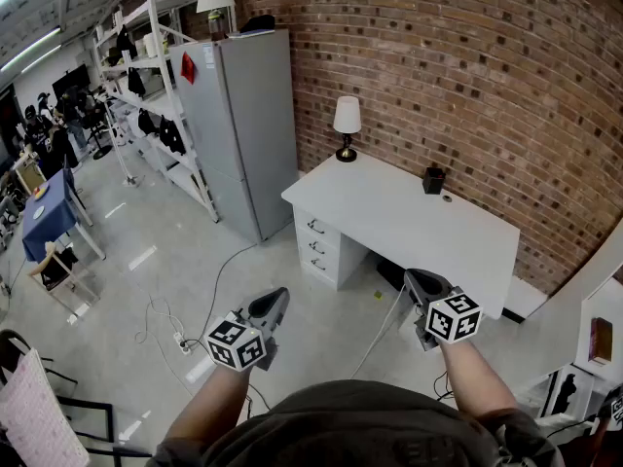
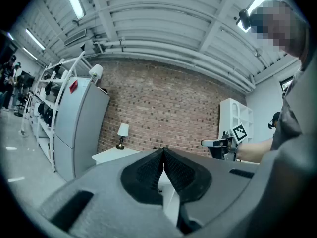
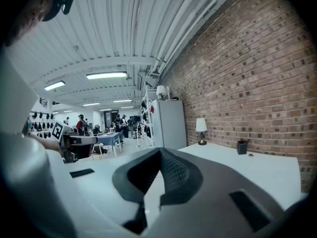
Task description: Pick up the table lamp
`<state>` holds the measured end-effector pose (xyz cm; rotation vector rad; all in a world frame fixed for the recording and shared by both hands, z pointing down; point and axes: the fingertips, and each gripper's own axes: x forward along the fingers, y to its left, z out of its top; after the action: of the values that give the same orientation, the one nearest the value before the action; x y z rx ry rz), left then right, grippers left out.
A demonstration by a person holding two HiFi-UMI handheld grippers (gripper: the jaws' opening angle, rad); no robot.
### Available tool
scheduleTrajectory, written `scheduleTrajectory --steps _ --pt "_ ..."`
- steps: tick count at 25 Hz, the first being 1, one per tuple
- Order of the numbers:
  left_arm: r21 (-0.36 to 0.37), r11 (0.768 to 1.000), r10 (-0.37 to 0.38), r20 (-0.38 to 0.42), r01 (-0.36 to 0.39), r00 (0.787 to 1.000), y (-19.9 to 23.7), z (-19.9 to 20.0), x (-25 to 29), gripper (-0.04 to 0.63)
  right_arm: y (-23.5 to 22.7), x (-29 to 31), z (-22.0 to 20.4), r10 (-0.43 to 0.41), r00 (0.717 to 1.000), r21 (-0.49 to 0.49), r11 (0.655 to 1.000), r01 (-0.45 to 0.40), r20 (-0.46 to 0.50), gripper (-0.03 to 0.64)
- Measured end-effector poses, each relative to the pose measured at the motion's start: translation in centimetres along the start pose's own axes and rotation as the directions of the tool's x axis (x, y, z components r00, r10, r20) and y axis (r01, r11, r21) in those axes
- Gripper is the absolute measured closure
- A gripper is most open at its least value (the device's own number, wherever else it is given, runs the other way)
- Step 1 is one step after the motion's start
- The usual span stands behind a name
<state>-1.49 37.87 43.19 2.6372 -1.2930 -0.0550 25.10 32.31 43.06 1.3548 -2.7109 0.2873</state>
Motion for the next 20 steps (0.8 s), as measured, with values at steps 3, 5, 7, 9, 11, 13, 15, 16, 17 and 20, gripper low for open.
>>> scheduleTrajectory --steps 3,5,7,9,11,13,15,16,17,20 --pt "0.002 1.0 0.002 0.001 -0.002 1.0 -0.6 0.3 0.6 0.591 -0.6 -0.4 0.4 0.004 1.0 0.0 1.0 -0.004 -0.001 0.624" --pt "0.004 1.0 0.003 0.002 -0.003 1.0 -1.1 0.4 1.0 0.591 -0.9 -0.6 0.6 0.008 1.0 -0.001 1.0 -0.008 -0.001 0.624" --pt "0.007 1.0 0.006 0.005 -0.006 1.0 -1.6 0.5 1.6 0.591 -1.4 -1.0 0.8 0.014 1.0 -0.003 1.0 -0.014 0.001 0.624" --pt "0.011 1.0 0.009 0.008 -0.009 1.0 -2.2 0.6 2.2 0.591 -2.1 -1.3 1.0 0.021 1.0 -0.005 1.0 -0.021 0.003 0.625" --pt "0.014 1.0 0.013 0.01 -0.013 1.0 -3.1 0.6 2.8 0.591 -2.7 -1.9 1.2 0.028 1.0 -0.006 1.0 -0.028 0.005 0.625" --pt "0.017 1.0 0.017 0.012 -0.017 1.0 -4.0 0.5 3.3 0.591 -3.3 -2.5 1.3 0.037 0.999 -0.011 0.999 -0.037 0.004 0.626" --pt "0.018 1.0 0.024 0.017 -0.024 1.0 -4.9 0.6 3.9 0.591 -3.8 -2.9 1.5 0.05 0.999 -0.012 0.999 -0.05 0.002 0.624" --pt "0.017 0.999 0.029 0.02 -0.029 0.999 -5.3 0.6 4.1 0.591 -4.1 -3.1 1.6 0.056 0.998 -0.011 0.998 -0.056 0.004 0.624" --pt "0.015 0.999 0.034 0.022 -0.034 0.999 -5.6 0.5 4.4 0.591 -4.5 -3.3 1.7 0.059 0.998 -0.01 0.998 -0.059 0.007 0.624" --pt "0.012 0.999 0.044 0.018 -0.044 0.999 -6.6 0.1 5.1 0.591 -5.6 -3.6 1.8 0.068 0.998 -0.009 0.998 -0.068 0.007 0.624"
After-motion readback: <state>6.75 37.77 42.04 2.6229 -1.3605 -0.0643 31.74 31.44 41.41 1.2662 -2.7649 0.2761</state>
